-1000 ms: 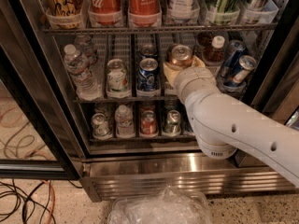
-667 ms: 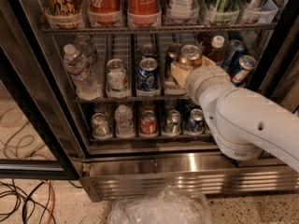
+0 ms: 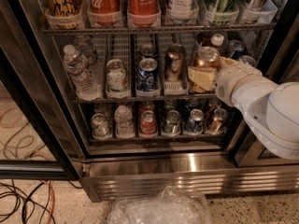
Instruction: Pick orange can from middle shelf of fridge
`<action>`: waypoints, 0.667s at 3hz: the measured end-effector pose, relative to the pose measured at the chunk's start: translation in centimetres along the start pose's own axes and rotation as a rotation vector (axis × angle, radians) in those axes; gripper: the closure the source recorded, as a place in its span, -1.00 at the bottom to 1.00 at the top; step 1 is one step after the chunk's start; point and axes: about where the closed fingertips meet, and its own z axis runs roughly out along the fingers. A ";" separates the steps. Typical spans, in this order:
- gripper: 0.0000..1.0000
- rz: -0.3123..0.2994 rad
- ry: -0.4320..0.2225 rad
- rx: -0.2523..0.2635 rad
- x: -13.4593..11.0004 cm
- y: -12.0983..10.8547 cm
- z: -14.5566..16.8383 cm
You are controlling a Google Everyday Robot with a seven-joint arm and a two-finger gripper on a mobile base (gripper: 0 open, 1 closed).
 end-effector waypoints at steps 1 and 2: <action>1.00 -0.008 -0.018 -0.111 -0.9 0.7 -1.4; 1.00 -0.011 -0.023 -0.196 -1.1 3.0 -1.7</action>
Offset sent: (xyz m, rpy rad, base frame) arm -0.0123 0.0025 0.0087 0.0092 0.0055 0.0945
